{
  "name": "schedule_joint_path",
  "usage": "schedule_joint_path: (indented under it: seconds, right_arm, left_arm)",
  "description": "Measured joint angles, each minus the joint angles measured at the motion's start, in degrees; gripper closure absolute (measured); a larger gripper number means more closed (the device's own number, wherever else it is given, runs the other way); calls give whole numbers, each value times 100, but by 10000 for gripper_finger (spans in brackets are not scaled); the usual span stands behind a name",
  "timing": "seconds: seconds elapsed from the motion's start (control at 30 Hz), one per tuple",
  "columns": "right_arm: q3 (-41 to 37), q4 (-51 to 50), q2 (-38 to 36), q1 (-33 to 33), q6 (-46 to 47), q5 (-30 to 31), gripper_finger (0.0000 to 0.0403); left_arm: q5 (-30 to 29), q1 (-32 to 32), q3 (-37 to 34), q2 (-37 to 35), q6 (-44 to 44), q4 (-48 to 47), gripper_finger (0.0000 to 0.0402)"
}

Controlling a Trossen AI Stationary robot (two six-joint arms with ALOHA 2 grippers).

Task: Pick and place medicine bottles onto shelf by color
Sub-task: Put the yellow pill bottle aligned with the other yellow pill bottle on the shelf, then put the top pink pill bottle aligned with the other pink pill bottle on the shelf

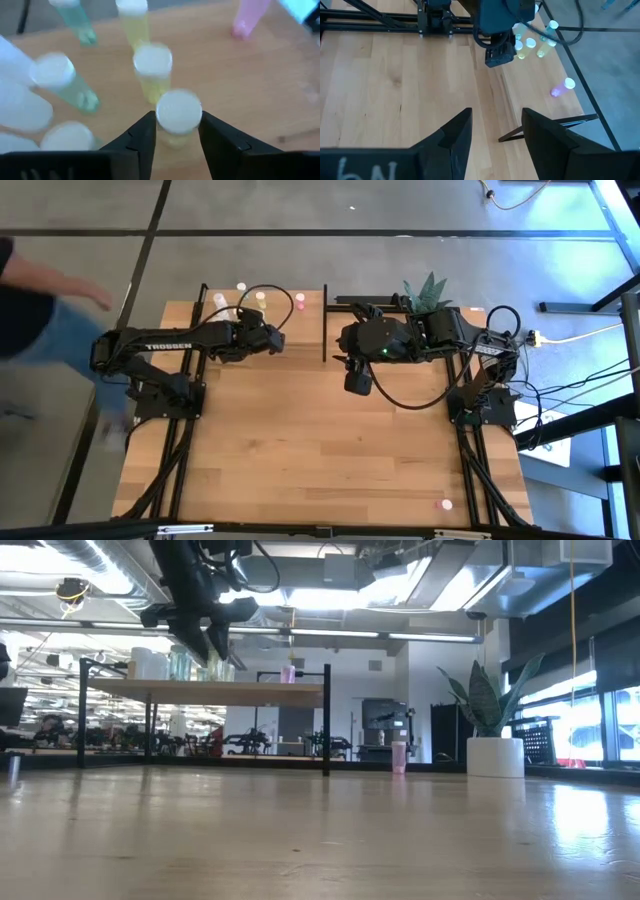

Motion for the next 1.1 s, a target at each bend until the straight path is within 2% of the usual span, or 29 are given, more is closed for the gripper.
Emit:
schedule_joint_path:
  seconds: [0.2, 0.63, 0.87, 1.1]
  right_arm:
    - [0, 0, 0, 0, 0, 0, 230]
    - [0, 0, 0, 0, 1, 0, 230]
    - [0, 0, 0, 0, -1, 0, 230]
    - [0, -2, 0, 0, 0, 0, 230]
  left_arm:
    - [5, -2, -13, 9, 0, -44, 226]
    - [-44, -20, -8, -99, -28, -20, 169]
    - [-58, -257, -4, -439, -3, -20, 168]
    - [-65, -755, -2, -794, 248, -14, 169]
